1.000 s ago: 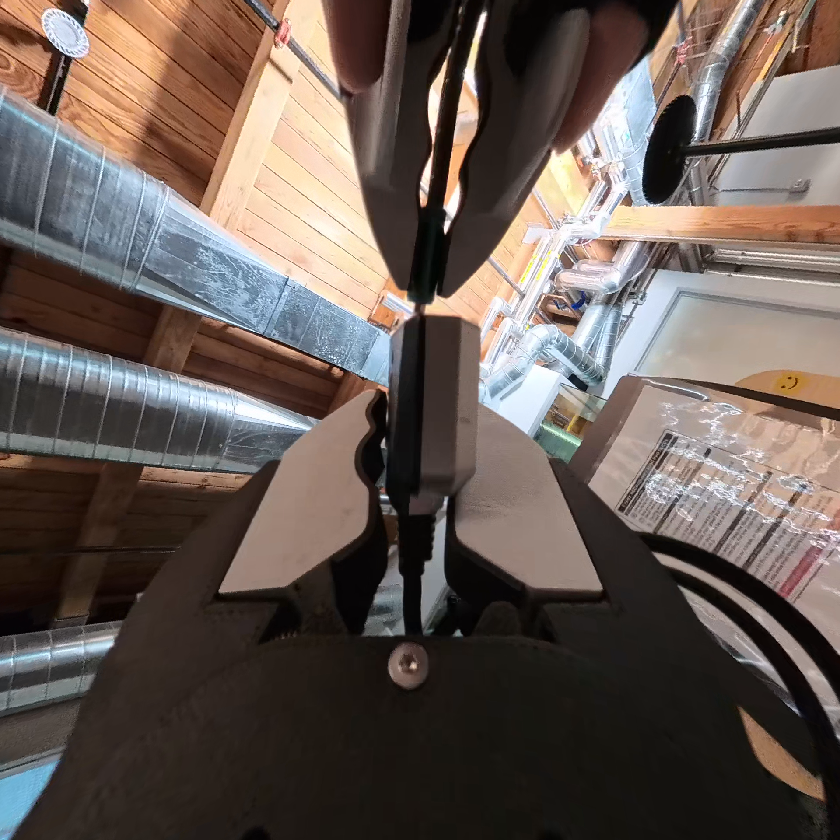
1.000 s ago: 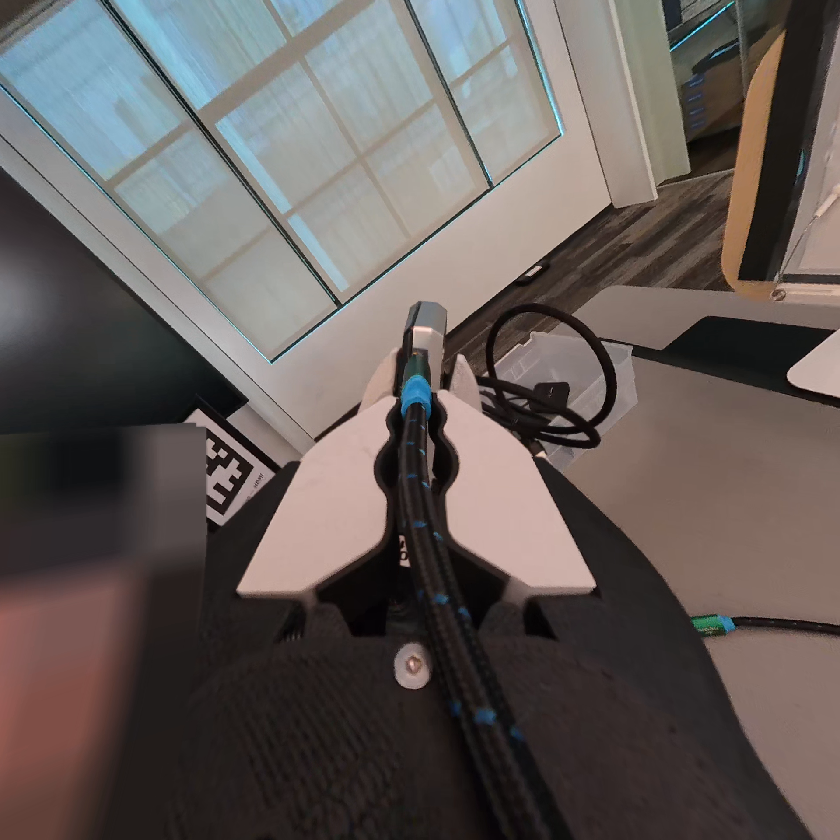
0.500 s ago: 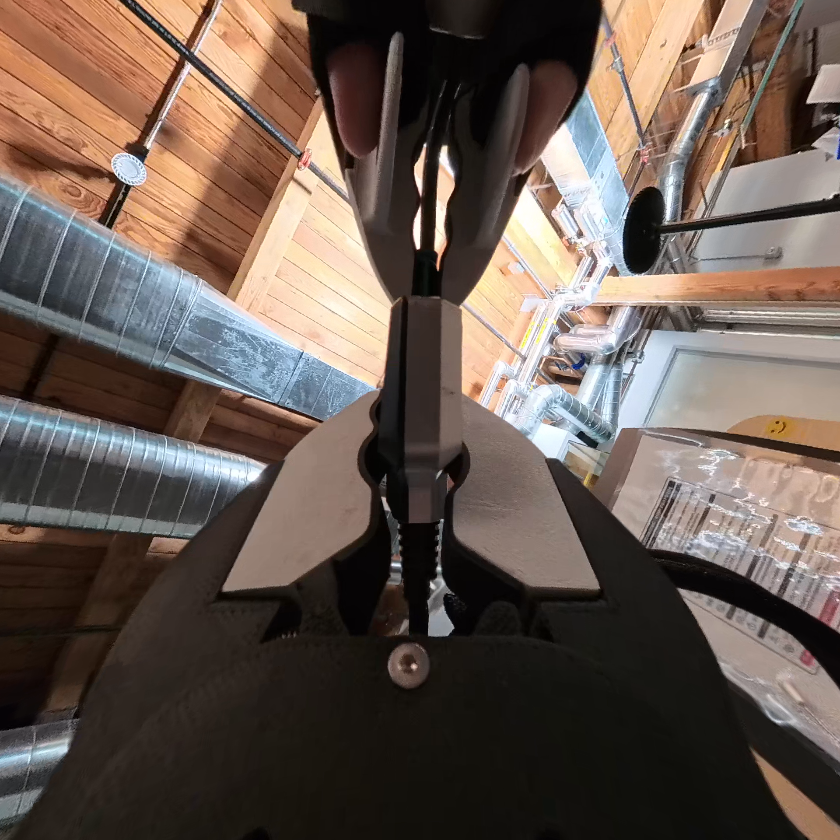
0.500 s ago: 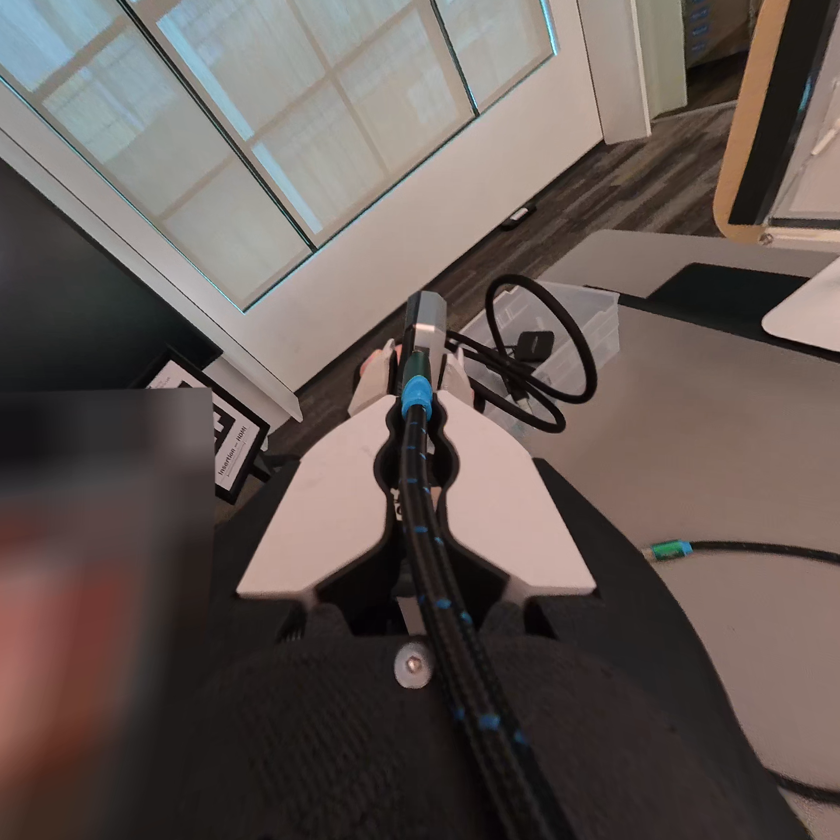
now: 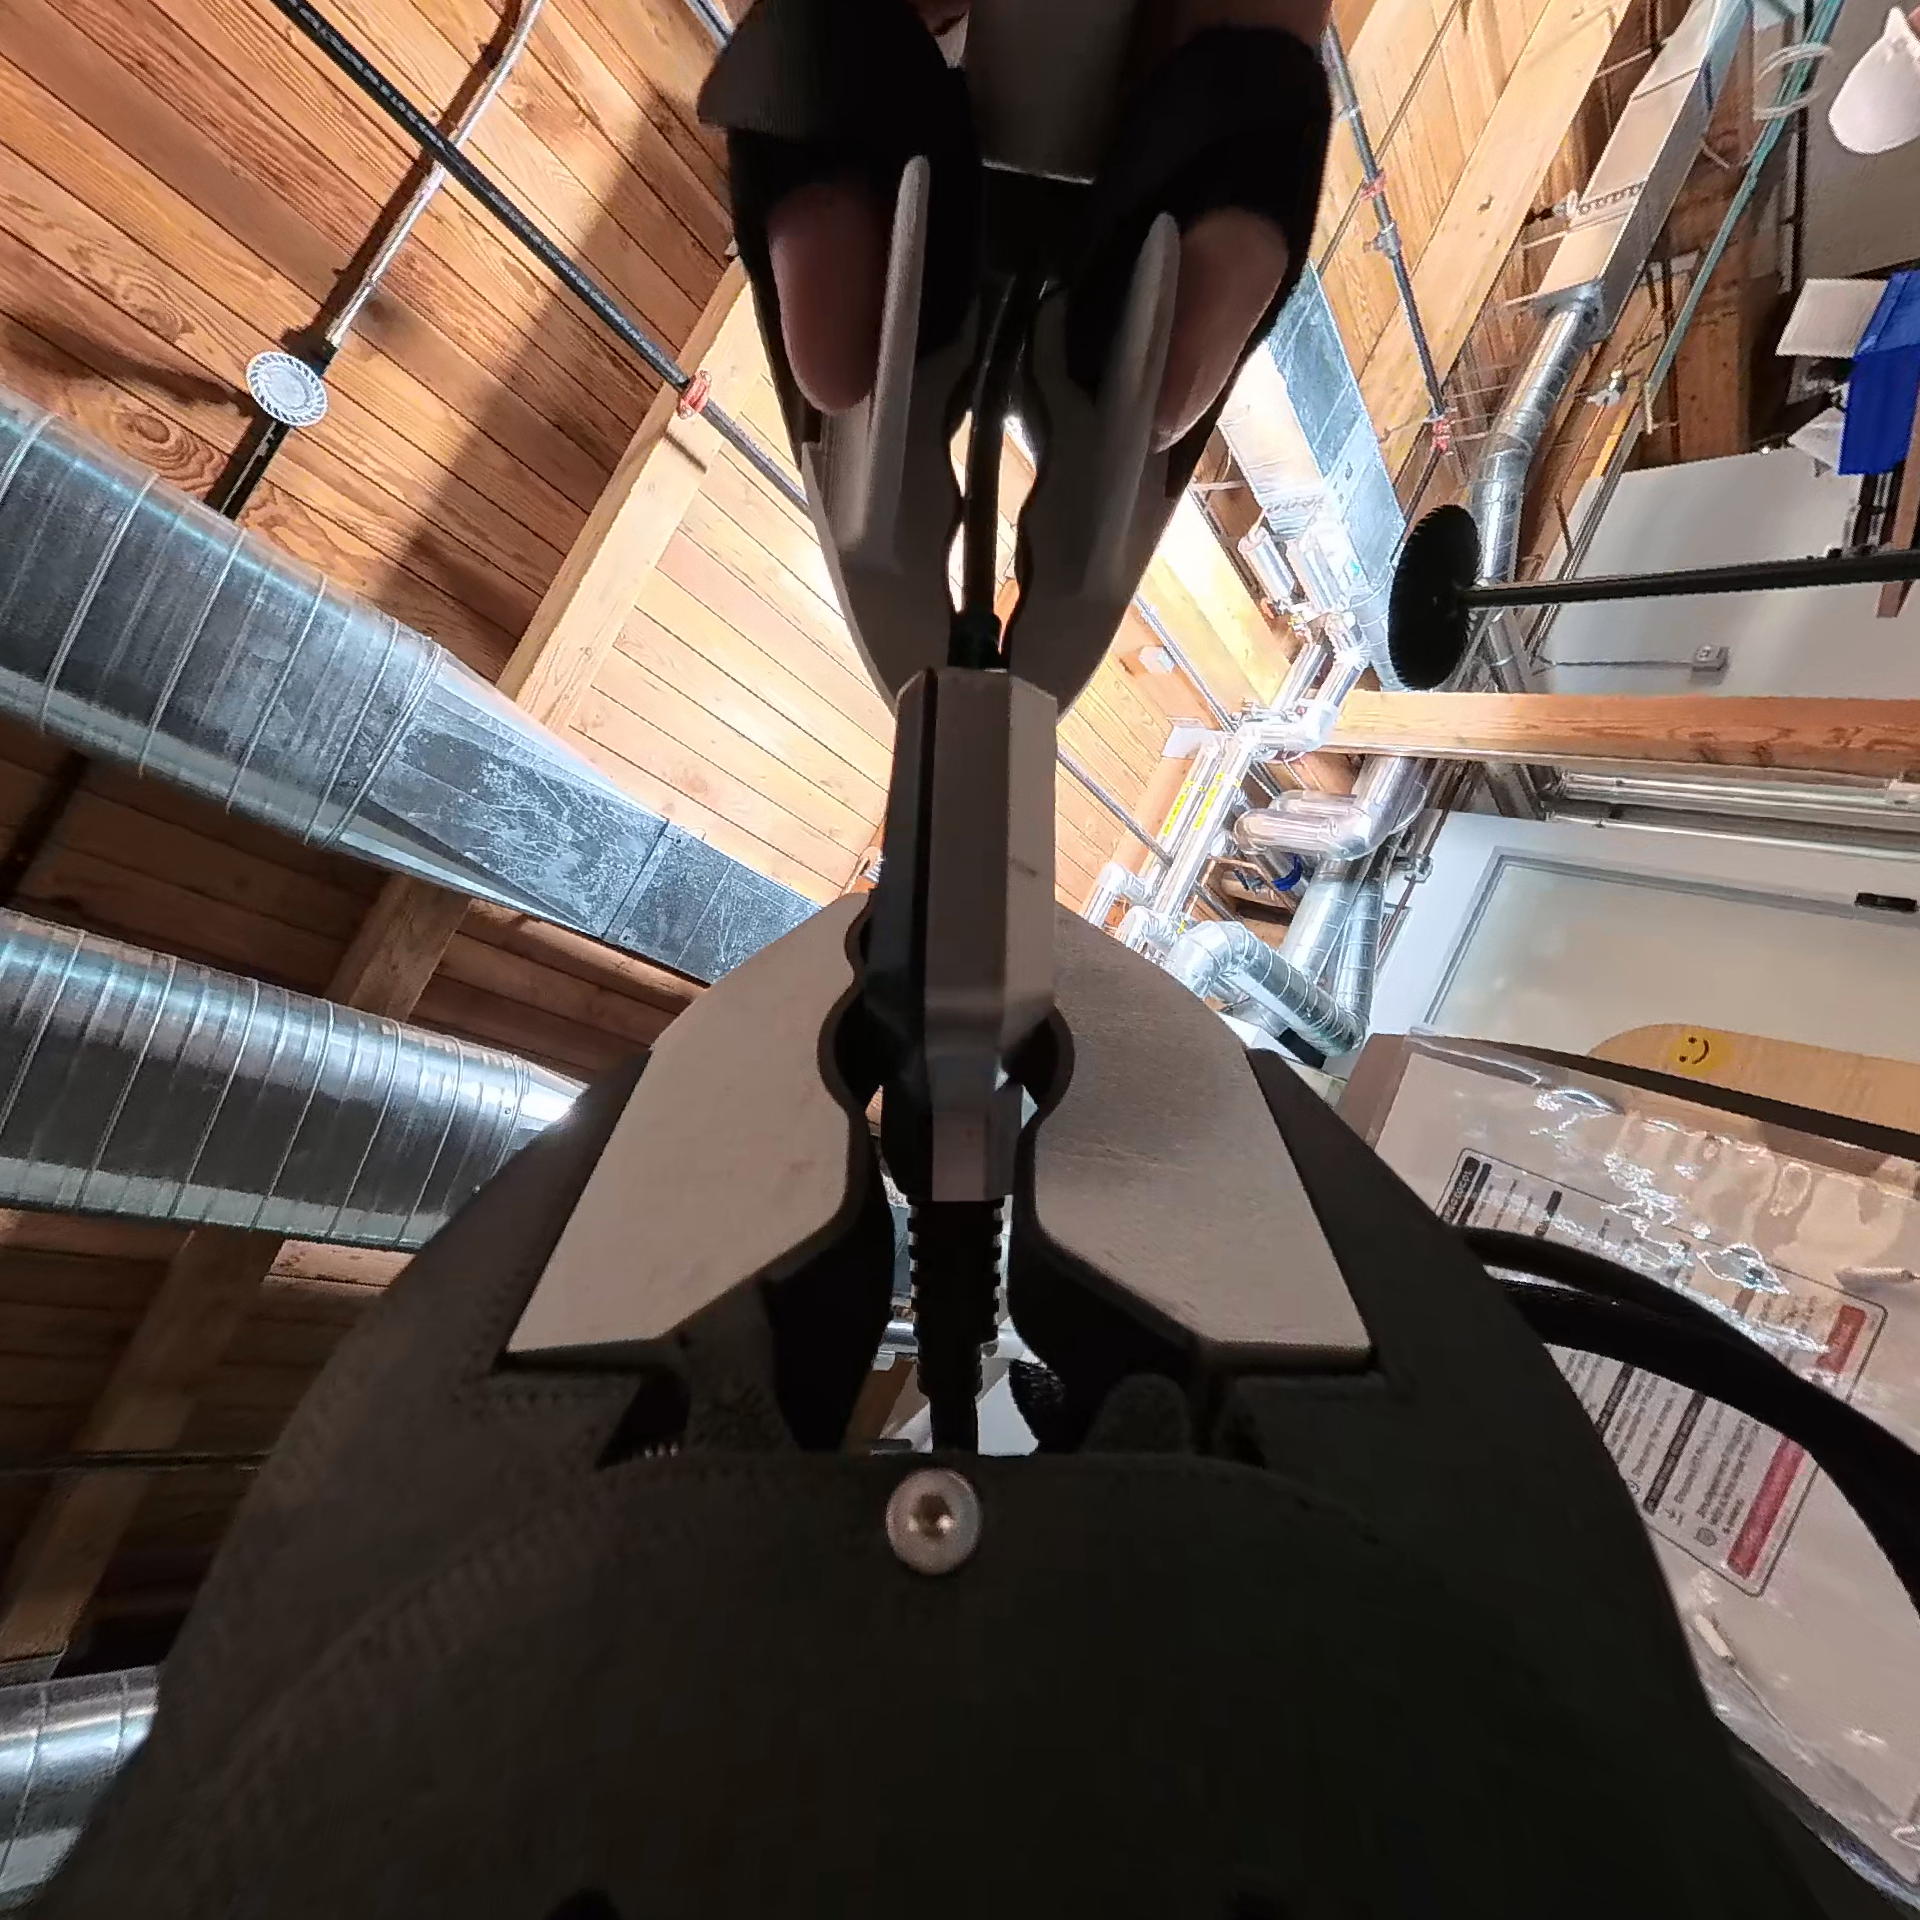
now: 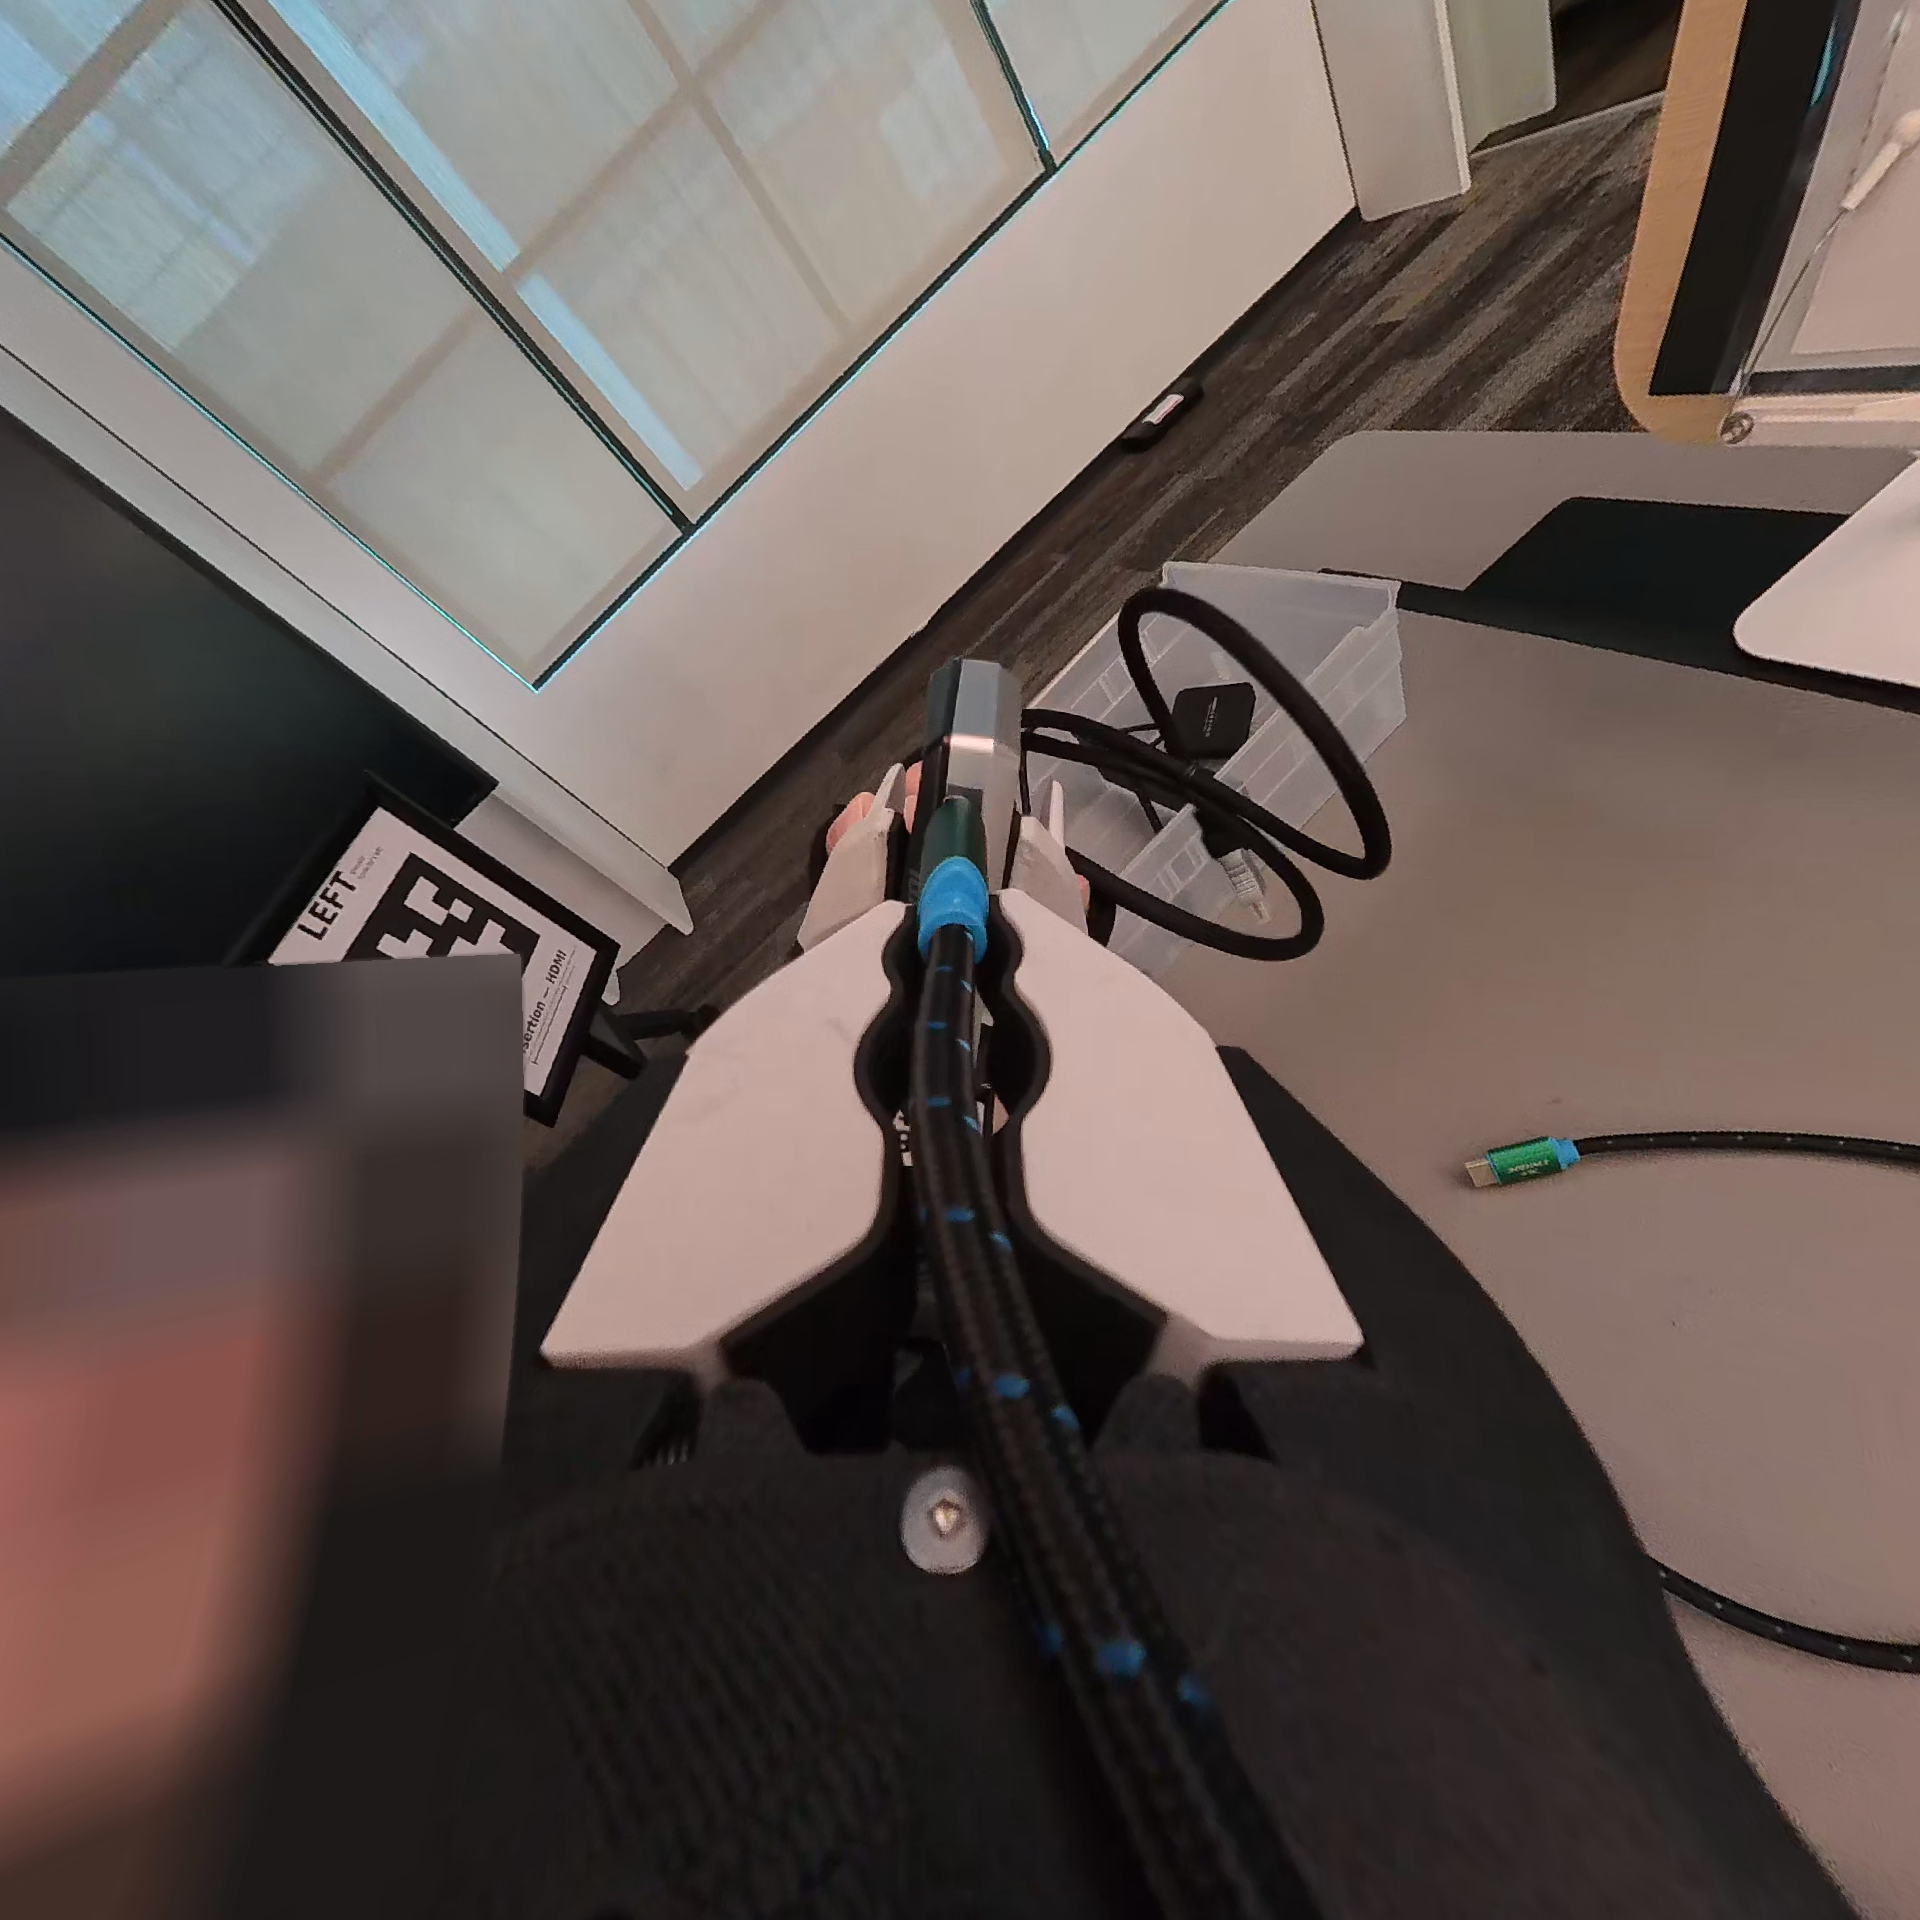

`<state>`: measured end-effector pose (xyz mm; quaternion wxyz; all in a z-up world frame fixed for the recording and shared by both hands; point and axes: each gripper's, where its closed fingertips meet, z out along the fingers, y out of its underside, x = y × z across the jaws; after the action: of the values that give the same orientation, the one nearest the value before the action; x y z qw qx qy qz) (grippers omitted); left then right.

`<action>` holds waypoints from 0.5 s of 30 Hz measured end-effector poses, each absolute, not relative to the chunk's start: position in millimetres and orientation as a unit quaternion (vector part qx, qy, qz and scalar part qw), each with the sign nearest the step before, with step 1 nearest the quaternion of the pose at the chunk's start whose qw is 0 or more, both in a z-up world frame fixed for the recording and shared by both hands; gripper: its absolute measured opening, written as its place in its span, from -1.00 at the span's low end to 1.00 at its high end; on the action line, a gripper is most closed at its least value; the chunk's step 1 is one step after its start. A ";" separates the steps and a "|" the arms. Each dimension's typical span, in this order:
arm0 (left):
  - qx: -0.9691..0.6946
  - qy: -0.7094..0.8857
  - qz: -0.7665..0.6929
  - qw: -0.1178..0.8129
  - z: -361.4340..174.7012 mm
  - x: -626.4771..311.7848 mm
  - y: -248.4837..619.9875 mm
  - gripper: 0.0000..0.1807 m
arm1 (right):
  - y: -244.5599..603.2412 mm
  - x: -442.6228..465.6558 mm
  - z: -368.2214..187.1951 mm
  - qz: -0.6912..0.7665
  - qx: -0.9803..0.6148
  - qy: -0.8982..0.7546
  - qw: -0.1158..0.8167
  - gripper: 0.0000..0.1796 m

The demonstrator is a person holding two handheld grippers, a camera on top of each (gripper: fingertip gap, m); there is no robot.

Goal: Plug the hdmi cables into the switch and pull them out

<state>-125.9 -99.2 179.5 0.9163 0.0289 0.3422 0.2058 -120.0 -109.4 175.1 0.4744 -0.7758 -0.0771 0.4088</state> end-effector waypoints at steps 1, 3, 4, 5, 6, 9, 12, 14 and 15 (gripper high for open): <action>0.031 0.344 0.203 0.917 178.8 -125.4 -100.2 -0.77 | -110.0 -119.9 174.3 0.406 -0.779 -0.080 0.471 -0.88; 0.035 0.344 0.200 0.917 177.5 -124.4 -102.8 -0.76 | -111.8 -120.2 172.3 0.404 -0.786 -0.084 0.460 -0.88; 0.034 0.345 0.198 0.917 177.2 -123.7 -103.2 -0.76 | -112.2 -119.3 172.3 0.404 -0.788 -0.082 0.458 -0.88; 0.032 0.345 0.196 0.917 177.0 -123.1 -103.6 -0.76 | -112.4 -118.8 172.4 0.403 -0.787 -0.079 0.459 -0.88; 0.032 0.346 0.195 0.917 176.7 -122.9 -104.1 -0.77 | -112.9 -118.7 172.1 0.402 -0.789 -0.080 0.458 -0.88; 0.030 0.347 0.195 0.917 176.2 -122.1 -104.3 -0.76 | -113.3 -117.8 171.8 0.403 -0.789 -0.078 0.456 -0.88; 0.021 0.355 0.203 0.913 176.9 -119.9 -100.3 -0.76 | -109.8 -114.9 173.5 0.414 -0.778 -0.063 0.468 -0.88; 0.007 0.368 0.197 0.909 177.2 -117.8 -95.7 -0.76 | -106.4 -112.8 175.3 0.429 -0.759 -0.054 0.487 -0.88; -0.002 0.376 0.189 0.907 177.4 -117.2 -93.2 -0.76 | -104.9 -112.1 175.3 0.432 -0.750 -0.057 0.498 -0.87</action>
<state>-117.2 -93.2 177.4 0.9071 -0.0019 0.3760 0.1893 -112.1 -104.9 175.3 0.4978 -0.7499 -0.0568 0.4320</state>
